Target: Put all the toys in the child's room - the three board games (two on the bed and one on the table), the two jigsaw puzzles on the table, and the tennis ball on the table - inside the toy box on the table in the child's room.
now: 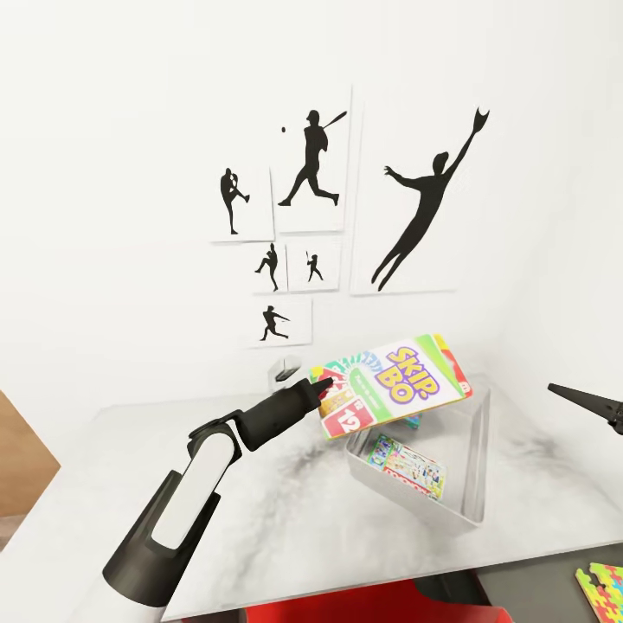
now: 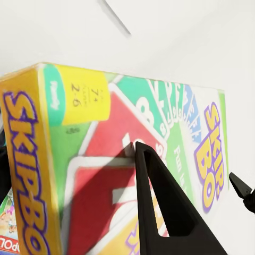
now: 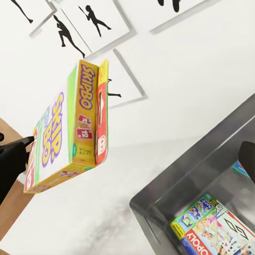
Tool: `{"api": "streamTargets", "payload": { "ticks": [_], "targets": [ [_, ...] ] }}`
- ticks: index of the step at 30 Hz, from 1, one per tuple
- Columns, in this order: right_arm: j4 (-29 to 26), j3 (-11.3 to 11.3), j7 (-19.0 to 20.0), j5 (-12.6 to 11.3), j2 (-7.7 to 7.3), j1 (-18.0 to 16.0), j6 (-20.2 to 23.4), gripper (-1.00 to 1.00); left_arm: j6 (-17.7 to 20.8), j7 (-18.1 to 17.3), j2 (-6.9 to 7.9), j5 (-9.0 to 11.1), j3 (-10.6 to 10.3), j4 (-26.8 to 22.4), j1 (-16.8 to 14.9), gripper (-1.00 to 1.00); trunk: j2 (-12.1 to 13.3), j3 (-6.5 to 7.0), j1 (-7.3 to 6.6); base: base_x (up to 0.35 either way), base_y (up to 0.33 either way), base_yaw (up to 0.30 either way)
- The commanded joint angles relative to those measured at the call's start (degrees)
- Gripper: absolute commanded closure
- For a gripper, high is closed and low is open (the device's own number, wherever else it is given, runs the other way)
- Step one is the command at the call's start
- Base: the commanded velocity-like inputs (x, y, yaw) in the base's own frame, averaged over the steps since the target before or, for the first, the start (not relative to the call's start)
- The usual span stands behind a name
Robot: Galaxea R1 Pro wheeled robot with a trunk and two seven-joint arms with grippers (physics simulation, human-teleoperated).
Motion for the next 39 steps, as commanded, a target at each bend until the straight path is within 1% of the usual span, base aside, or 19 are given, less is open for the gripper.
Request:
{"api": "streamTargets", "payload": {
  "ticks": [1, 6, 19, 26, 39],
  "targets": [
    [0.01, -0.04, 0.14, -0.01, -0.01, -0.07, 0.28, -1.0, 0.2, 0.24, -0.01, 0.57, 0.02, -0.04, -0.05, 1.0, -0.13, -0.13, 0.04, 0.0, 0.0, 0.0],
    [0.01, -0.04, 0.17, -0.01, -0.01, -0.07, 0.28, -1.0, 0.26, 0.18, -0.01, 0.62, 0.03, -0.05, -0.06, 1.0, -0.13, -0.13, 0.04, -0.027, 0.069, 0.0],
    [0.01, -0.04, 0.16, -0.01, -0.01, -0.07, 0.28, -1.0, 0.22, 0.16, -0.01, 0.64, 0.03, -0.13, -0.01, 1.0, -0.13, -0.13, 0.04, -0.032, 0.2, -0.014],
    [0.01, -0.07, 0.14, -0.01, -0.01, -0.07, 0.29, -1.0, 0.21, 0.15, -0.01, 0.6, 0.03, -0.15, 0.01, 1.0, -0.13, -0.13, 0.04, -0.006, 0.072, -0.175],
    [0.01, -0.04, 0.14, -0.01, -0.01, -0.07, 0.29, -1.0, 0.2, 0.23, -0.01, 0.59, 0.03, -0.16, 0.03, 1.0, -0.13, 0.03, 0.04, -0.001, 0.014, -0.26]
  ]
}}
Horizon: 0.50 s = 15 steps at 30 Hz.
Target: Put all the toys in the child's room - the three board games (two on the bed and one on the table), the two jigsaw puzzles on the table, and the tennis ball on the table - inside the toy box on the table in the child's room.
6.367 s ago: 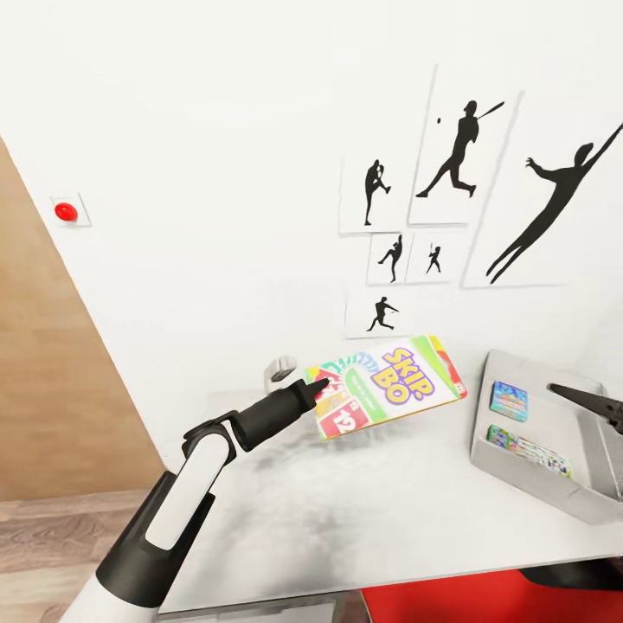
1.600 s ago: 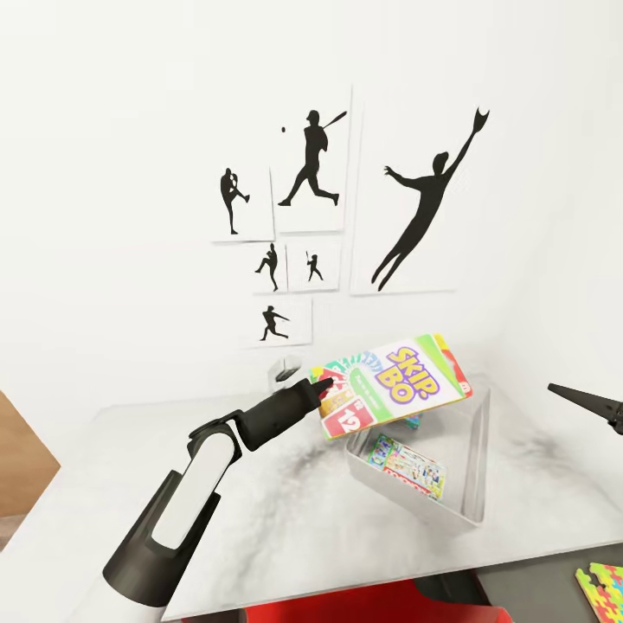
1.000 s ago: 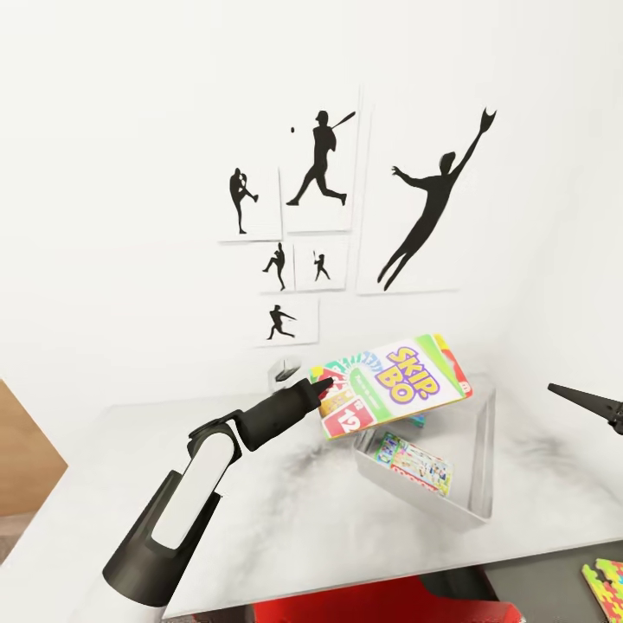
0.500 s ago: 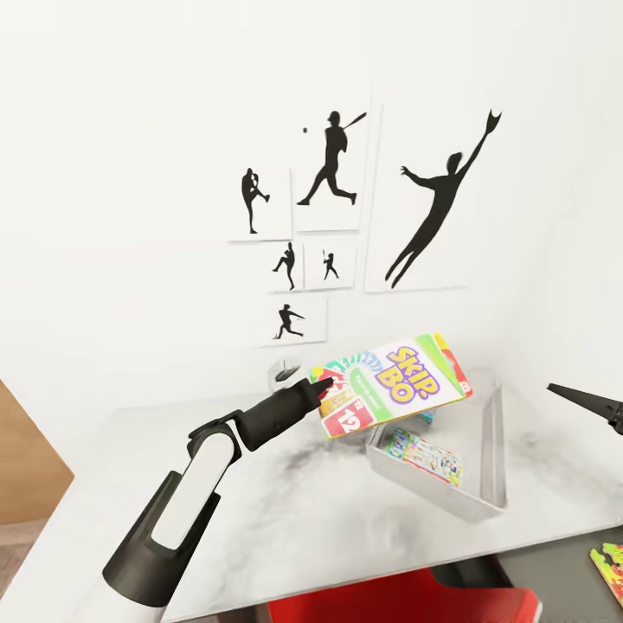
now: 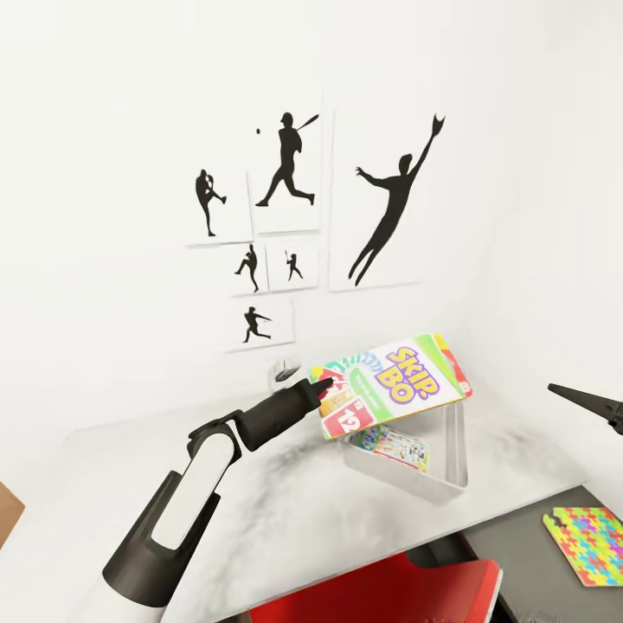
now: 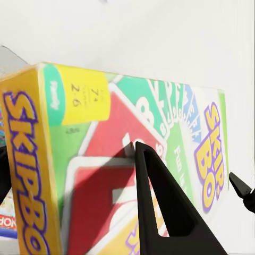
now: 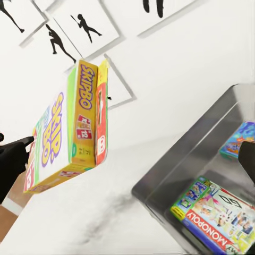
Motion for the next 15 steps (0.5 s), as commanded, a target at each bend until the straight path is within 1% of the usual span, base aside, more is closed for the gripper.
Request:
{"api": "streamTargets", "payload": {
  "ticks": [1, 15],
  "targets": [
    [0.02, -0.01, 0.14, 0.01, -0.01, -0.1, 0.28, -1.0, 0.2, 0.24, -0.01, 0.63, 0.03, -0.08, -0.04, 1.0, -0.13, -0.11, 0.04, 0.0, 0.003, -0.276],
    [0.09, -0.09, 0.14, 0.07, -0.08, -0.1, 0.28, -1.0, 0.15, 0.29, -0.06, 0.63, 0.03, -0.09, -0.04, 1.0, -0.13, 0.07, 0.04, 0.0, 0.001, -0.274]
  ]
}}
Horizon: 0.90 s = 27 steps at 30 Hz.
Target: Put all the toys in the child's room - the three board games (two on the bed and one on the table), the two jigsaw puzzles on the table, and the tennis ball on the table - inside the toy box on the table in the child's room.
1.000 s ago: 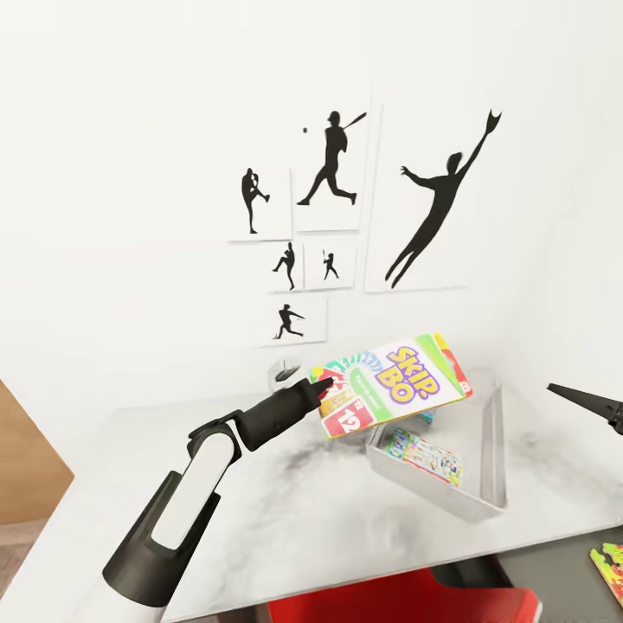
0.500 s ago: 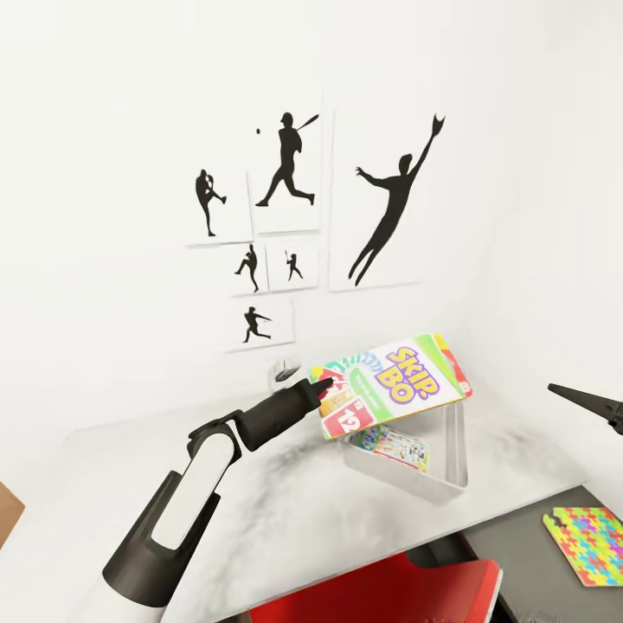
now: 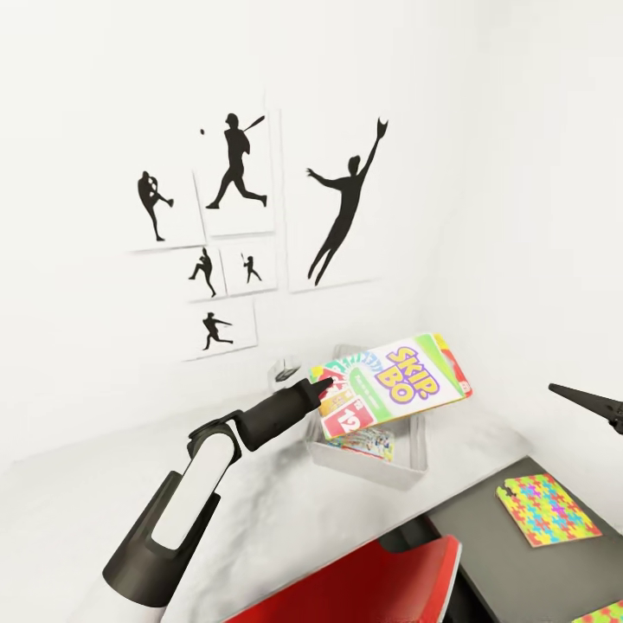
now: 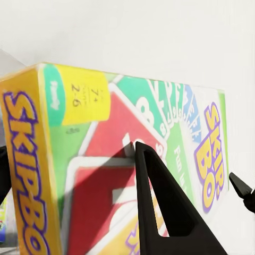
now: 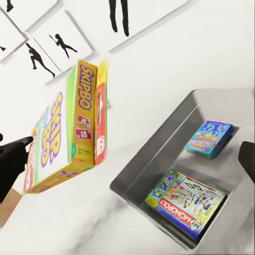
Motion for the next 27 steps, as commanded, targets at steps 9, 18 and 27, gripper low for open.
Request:
{"api": "streamTargets", "payload": {
  "ticks": [9, 18, 27],
  "targets": [
    [0.02, -0.02, 0.2, -0.03, 0.05, -0.1, 0.28, -1.0, -3.63, 2.09, -1.58, 0.77, 0.57, -0.13, -0.06, 1.0, -0.13, -0.09, 0.04, 0.0, 0.0, -0.163],
    [-0.03, 0.05, 0.23, -0.06, 0.13, -0.1, 0.25, -1.0, -16.57, 19.85, -4.71, 1.42, 0.55, 0.46, -1.8, 1.0, -0.13, -0.08, 0.04, 0.0, 0.0, -0.017],
    [-0.02, 0.06, 0.22, -0.06, 0.1, -0.1, 0.27, -1.0, -25.8, 30.43, -5.33, 1.53, 0.22, 4.82, -4.89, 1.0, -0.13, -0.08, 0.04, 0.0, 0.0, -0.003]
  ]
}}
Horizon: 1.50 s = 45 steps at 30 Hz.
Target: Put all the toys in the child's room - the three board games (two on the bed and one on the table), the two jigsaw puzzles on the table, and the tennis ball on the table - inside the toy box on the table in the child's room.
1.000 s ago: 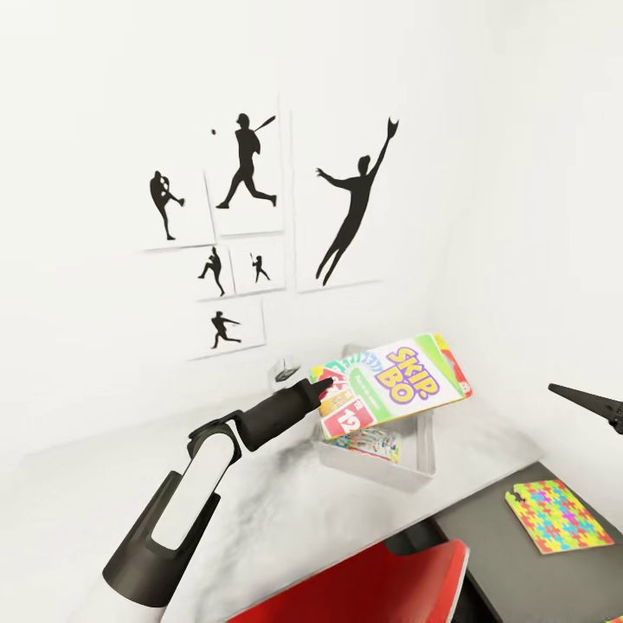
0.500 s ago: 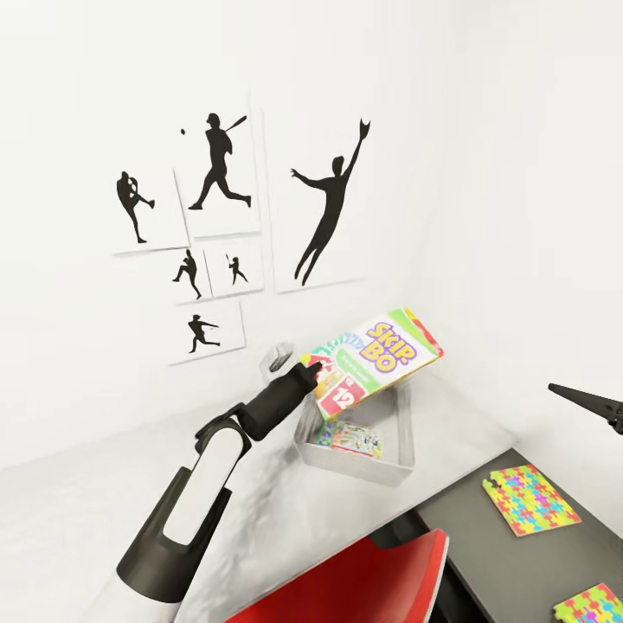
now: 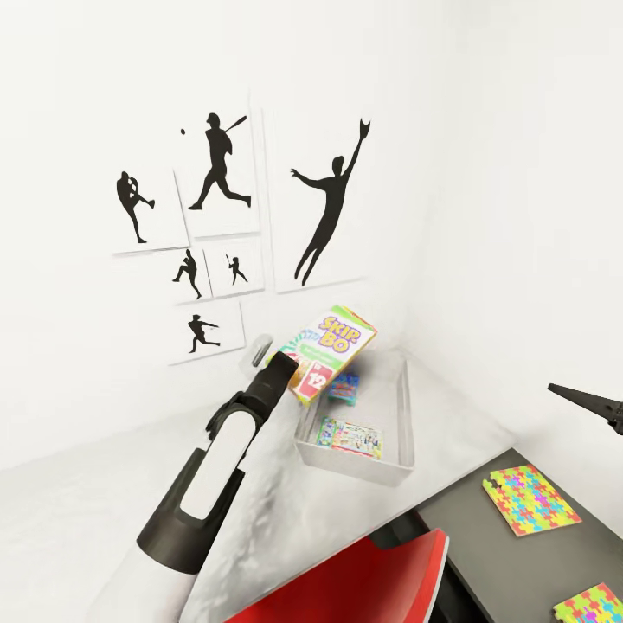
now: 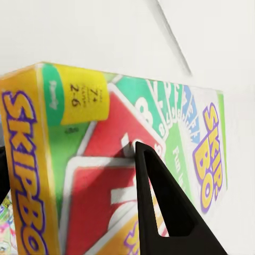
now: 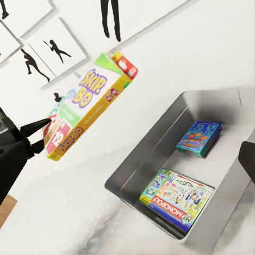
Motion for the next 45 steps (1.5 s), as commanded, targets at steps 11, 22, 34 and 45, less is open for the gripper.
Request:
{"api": "streamTargets", "payload": {
  "ticks": [11, 22, 34, 45],
  "targets": [
    [0.03, -0.07, 0.15, -0.01, -0.08, -0.08, 0.28, -1.0, -12.24, 3.18, -1.74, 16.58, -7.43, 20.31, -13.07, 1.0, -0.13, -0.13, 0.04, 0.0, 0.0, 0.0],
    [0.01, -0.11, 0.15, -0.01, -0.19, -0.11, 0.32, -1.0, -16.26, 3.77, -1.83, 24.3, -12.87, 25.42, -17.16, 1.0, -0.13, -0.13, 0.04, 0.0, 0.0, -0.144],
    [0.01, -0.12, 0.15, -0.01, -0.22, -0.1, 0.37, -1.0, -18.47, 3.92, -1.56, 26.08, -12.78, 27.95, -17.34, 1.0, -0.13, -0.13, 0.04, 0.0, 0.0, -0.267],
    [0.0, 0.0, 0.15, -0.05, -0.13, -0.08, 0.36, -1.0, -19.11, 8.8, -1.26, 25.97, -6.77, 32.12, -18.76, 1.0, -0.13, -0.13, 0.04, 0.0, 0.0, -0.133]
  ]
}}
